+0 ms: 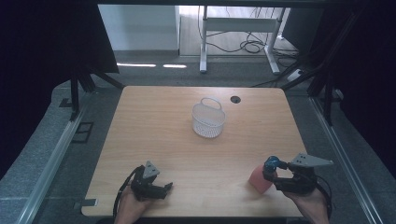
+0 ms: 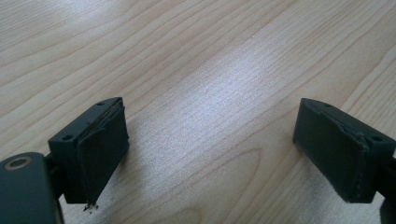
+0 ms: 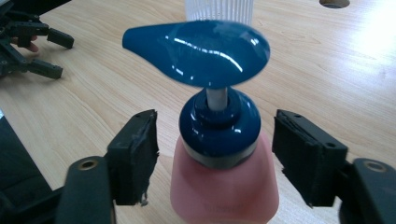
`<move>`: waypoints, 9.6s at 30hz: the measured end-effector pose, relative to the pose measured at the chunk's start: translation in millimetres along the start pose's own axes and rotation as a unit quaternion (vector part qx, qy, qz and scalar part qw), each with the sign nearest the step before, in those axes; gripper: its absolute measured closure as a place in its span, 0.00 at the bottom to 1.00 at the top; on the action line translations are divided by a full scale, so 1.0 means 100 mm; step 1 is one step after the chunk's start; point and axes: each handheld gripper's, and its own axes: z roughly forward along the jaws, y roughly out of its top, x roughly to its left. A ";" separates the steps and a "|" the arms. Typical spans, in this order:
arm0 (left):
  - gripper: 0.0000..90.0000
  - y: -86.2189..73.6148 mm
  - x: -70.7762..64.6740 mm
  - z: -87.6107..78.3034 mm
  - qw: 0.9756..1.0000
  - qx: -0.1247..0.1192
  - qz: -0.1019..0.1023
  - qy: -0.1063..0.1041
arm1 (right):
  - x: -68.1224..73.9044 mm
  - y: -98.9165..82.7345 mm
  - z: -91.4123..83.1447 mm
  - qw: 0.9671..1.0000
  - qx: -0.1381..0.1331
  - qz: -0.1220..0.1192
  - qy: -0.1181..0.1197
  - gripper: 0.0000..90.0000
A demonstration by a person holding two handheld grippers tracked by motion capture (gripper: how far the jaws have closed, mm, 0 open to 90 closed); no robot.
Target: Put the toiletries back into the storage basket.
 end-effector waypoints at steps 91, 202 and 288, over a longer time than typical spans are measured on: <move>0.11 0.00 0.00 0.01 1.000 -0.002 -0.002 0.002 | -0.05 1.35 0.48 0.999 -0.029 -0.041 0.014 0.58; 0.11 0.01 -0.01 0.01 1.000 -0.001 -0.003 0.003 | -0.05 2.15 2.03 0.998 -0.029 -0.053 -0.008 0.59; 0.11 0.01 -0.02 0.01 1.000 0.000 -0.004 0.004 | -0.06 1.84 2.22 0.997 0.001 -0.070 0.010 0.15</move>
